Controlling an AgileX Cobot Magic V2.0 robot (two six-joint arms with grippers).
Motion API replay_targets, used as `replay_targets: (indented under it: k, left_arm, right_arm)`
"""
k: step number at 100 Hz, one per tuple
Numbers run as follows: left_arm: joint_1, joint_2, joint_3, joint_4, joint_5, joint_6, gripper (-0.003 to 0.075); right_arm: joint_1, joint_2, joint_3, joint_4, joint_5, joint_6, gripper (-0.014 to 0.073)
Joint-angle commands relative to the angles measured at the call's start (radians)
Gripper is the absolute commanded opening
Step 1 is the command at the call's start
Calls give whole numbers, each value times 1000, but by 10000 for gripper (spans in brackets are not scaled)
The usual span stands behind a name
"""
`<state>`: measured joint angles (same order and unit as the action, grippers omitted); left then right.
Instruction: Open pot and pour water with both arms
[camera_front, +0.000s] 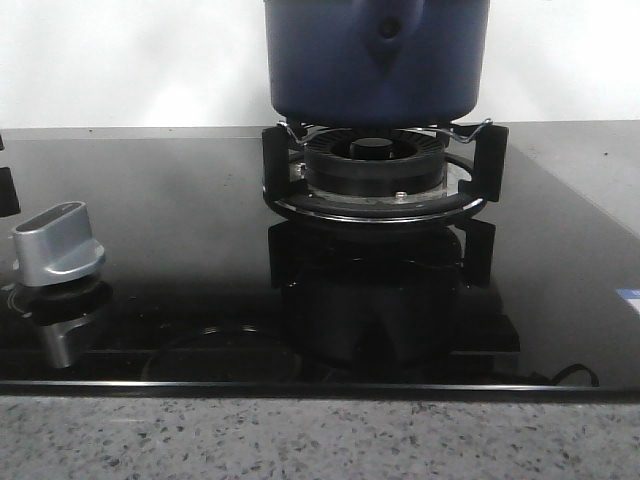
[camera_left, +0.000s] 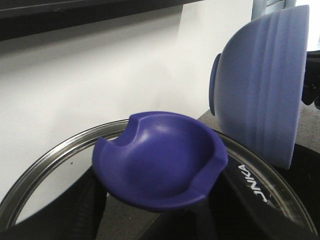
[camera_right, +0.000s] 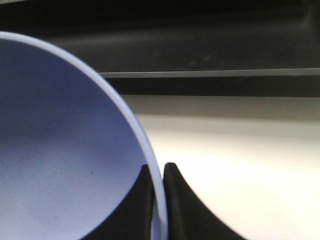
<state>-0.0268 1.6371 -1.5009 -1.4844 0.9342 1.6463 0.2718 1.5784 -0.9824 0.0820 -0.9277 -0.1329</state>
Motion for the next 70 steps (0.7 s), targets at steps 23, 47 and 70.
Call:
replay_targets:
  k: [23,47,70]
  left_arm:
    - [-3,-56,-32,-106,11,-10,220]
    - [-3,-56,-32,-106,11,-10,220]
    - [-3,-56,-32,-106,11,-10,220]
  right_arm:
    - [-2,-38,-26,-11,-94,-3,-56]
    - [-2,-38,-26,-11,-105,-3,-56]
    - [-2,-38,-26,-11,-106,-3,-56]
